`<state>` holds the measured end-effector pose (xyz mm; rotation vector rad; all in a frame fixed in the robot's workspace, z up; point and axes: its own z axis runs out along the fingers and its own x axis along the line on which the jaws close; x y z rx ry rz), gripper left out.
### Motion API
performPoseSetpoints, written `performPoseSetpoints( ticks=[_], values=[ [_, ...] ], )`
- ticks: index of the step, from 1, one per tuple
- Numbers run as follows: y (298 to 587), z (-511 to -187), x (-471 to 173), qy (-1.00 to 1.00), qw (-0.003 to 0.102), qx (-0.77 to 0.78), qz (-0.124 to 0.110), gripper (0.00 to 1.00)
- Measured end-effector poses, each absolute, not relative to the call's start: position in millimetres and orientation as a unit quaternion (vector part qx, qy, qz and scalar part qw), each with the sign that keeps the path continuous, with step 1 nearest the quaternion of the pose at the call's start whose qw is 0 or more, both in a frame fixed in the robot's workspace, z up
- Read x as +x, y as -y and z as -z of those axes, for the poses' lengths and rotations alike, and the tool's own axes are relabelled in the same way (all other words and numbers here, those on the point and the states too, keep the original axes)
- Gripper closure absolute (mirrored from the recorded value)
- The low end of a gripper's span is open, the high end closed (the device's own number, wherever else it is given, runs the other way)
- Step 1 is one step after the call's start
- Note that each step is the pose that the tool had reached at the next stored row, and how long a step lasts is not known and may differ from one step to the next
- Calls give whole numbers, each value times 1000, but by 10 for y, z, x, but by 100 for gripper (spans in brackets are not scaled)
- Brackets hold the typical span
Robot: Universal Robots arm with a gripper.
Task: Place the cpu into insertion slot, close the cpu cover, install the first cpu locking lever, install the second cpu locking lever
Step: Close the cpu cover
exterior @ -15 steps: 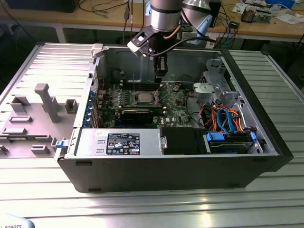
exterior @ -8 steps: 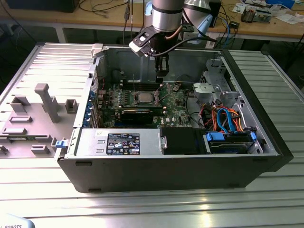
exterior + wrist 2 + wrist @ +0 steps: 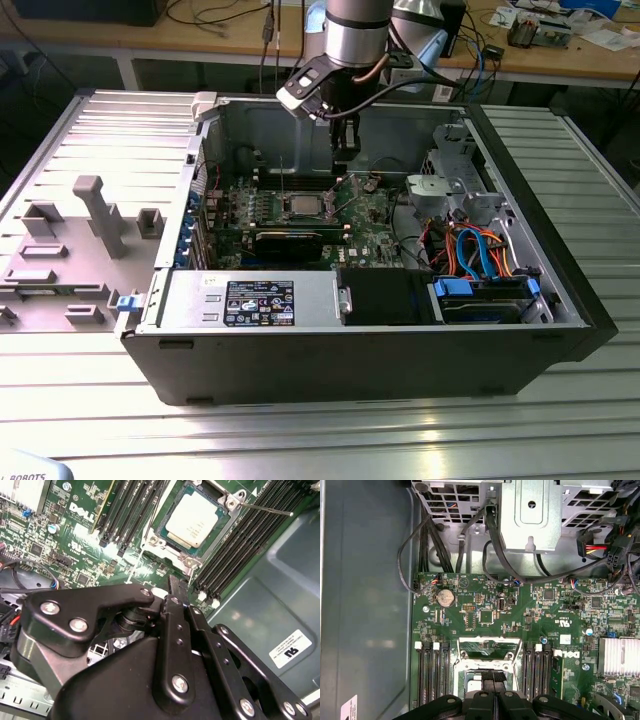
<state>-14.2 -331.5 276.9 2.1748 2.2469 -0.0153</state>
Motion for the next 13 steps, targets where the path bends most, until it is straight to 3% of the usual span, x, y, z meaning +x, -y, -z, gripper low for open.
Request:
performPoseSetpoints(
  ticks=[13],
  values=[
    [3315,-2759,33,-719,7,695,5,89]
  ],
)
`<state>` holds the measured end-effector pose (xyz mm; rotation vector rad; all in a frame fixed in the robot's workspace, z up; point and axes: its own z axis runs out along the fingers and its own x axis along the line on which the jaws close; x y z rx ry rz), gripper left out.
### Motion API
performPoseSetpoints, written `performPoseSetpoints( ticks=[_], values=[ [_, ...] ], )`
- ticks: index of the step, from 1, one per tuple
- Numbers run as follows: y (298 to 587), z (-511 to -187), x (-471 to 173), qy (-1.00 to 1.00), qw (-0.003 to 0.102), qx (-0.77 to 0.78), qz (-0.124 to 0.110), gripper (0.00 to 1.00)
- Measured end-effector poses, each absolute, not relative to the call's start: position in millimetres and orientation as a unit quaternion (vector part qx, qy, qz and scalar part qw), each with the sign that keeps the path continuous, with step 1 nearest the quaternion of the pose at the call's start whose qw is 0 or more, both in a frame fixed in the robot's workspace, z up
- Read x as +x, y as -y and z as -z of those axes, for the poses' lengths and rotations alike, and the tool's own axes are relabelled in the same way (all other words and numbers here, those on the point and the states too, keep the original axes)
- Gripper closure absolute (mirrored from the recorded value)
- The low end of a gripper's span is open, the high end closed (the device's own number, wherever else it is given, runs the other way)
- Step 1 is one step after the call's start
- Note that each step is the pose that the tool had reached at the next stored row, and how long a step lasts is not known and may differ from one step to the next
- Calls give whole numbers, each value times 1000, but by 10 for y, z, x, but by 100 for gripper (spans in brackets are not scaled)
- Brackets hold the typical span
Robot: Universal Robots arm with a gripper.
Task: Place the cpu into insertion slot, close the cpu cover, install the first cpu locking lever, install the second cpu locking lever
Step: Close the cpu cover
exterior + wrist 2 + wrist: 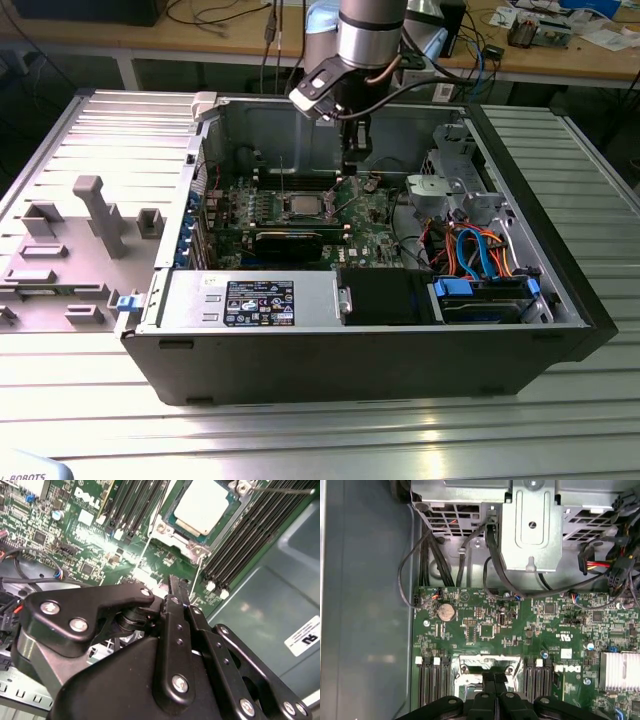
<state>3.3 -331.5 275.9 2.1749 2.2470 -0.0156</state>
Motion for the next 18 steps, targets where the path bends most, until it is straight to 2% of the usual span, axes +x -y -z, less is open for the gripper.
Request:
performPoseSetpoints(
  ticks=[18],
  values=[
    [3315,-2664,265,-719,7,695,5,89]
  ],
)
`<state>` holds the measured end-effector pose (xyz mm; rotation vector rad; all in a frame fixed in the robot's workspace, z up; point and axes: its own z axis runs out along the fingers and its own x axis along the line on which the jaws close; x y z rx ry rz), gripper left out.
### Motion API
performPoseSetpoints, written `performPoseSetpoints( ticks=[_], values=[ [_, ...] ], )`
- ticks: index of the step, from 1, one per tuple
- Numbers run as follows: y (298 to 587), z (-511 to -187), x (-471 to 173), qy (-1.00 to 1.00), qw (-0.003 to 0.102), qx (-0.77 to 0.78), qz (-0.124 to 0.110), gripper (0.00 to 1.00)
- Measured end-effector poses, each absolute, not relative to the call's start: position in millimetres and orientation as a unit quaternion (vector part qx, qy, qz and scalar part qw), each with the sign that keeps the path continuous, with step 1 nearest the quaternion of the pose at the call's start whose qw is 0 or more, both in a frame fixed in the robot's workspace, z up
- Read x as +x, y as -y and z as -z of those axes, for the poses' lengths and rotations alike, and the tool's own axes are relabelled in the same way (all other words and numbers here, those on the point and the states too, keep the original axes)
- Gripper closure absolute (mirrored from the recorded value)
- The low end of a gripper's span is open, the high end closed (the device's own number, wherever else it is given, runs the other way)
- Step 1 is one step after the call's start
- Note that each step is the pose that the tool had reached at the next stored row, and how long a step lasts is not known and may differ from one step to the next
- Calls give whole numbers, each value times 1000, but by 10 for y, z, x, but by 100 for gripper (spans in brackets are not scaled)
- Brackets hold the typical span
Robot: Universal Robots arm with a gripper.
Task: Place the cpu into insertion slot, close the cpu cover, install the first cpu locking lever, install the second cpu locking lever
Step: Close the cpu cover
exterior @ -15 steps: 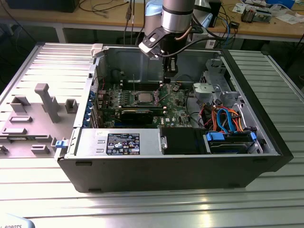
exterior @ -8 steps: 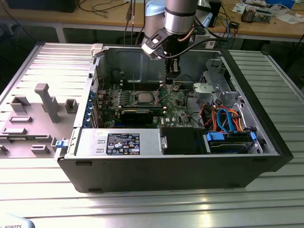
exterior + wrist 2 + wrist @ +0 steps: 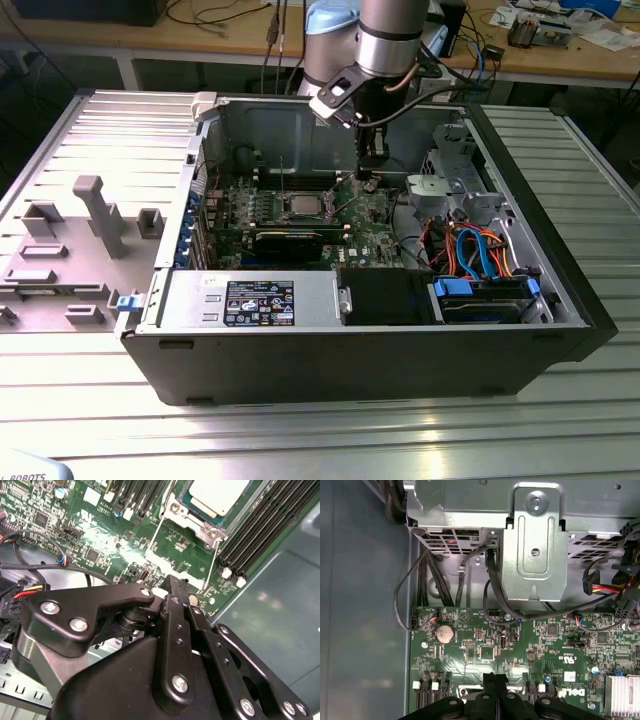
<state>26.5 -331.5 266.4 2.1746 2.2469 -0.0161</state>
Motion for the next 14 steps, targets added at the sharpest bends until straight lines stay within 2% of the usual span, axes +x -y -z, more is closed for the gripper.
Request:
performPoseSetpoints(
  ticks=[14],
  values=[
    [3315,-2579,369,-719,8,695,6,89]
  ],
)
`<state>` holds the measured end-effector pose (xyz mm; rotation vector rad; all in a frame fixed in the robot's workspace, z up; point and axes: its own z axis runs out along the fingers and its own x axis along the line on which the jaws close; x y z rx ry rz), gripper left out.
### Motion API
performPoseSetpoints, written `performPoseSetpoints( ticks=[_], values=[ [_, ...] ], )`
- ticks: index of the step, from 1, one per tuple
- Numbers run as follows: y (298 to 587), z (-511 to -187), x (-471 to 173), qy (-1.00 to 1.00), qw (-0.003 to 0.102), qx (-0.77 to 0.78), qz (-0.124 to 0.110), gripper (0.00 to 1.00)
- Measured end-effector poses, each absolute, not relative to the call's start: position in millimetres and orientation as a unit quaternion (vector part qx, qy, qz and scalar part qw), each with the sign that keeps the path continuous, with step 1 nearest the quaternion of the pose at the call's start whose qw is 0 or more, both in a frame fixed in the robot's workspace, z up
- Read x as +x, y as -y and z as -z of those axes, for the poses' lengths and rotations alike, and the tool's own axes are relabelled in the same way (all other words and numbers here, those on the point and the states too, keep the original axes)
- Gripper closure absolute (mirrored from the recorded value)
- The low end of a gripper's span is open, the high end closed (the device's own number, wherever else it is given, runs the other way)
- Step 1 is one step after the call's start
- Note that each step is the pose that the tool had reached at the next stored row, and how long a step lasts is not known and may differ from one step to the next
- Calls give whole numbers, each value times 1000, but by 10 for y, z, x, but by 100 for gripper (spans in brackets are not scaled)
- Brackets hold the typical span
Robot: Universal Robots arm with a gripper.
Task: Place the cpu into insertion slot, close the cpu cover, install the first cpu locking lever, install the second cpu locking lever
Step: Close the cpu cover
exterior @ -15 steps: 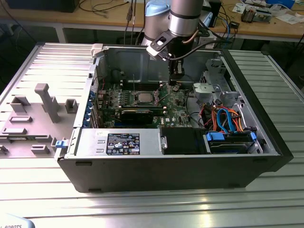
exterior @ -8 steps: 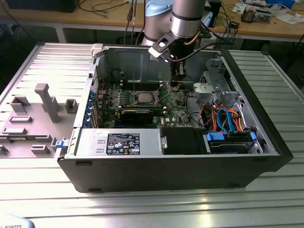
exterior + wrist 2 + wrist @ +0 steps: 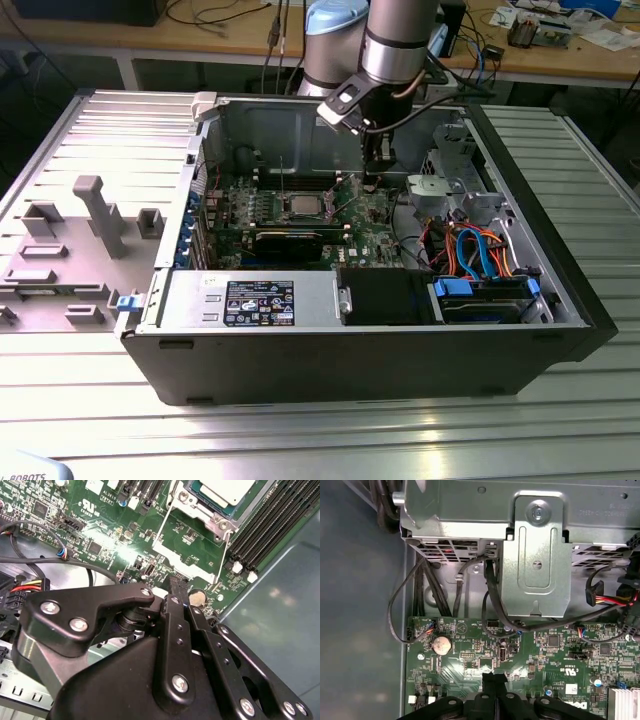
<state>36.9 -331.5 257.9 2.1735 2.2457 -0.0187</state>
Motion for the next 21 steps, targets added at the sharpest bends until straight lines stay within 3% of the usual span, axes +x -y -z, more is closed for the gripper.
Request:
performPoseSetpoints(
  ticks=[21],
  values=[
    [3315,-2474,291,-719,4,695,11,89]
  ],
)
